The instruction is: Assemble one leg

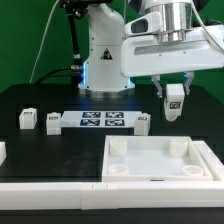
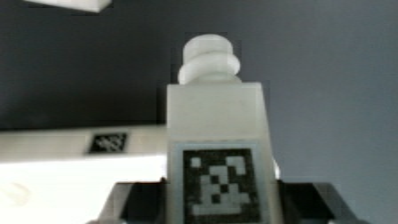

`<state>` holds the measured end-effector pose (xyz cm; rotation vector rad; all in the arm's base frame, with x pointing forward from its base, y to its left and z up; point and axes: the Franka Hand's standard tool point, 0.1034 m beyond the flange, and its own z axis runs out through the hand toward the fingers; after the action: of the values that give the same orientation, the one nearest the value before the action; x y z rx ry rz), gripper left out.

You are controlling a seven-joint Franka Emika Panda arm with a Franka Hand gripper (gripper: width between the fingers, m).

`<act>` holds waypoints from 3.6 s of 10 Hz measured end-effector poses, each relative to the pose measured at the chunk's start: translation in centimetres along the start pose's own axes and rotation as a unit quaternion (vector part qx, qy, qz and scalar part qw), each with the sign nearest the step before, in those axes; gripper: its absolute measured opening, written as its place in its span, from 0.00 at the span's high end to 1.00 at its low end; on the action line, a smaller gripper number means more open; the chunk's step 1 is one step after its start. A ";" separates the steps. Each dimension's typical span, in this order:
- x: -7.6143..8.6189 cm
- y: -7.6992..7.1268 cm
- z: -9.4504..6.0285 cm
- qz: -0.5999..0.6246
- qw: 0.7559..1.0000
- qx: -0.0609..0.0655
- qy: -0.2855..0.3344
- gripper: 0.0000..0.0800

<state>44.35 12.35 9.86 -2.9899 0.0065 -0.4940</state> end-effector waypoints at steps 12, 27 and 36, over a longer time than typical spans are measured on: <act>8.7 1.3 1.2 -0.086 0.995 -0.003 0.059 0.64; 15.3 2.4 5.2 -0.093 0.987 -0.007 0.131 0.64; 14.5 1.7 7.0 -0.095 0.988 -0.003 0.122 0.64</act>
Offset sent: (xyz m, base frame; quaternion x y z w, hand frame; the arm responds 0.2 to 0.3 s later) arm 0.0606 -0.0061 0.0199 -0.0003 0.0081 -0.0716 0.9974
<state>60.34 11.05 7.72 -2.9297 -0.2576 -0.8800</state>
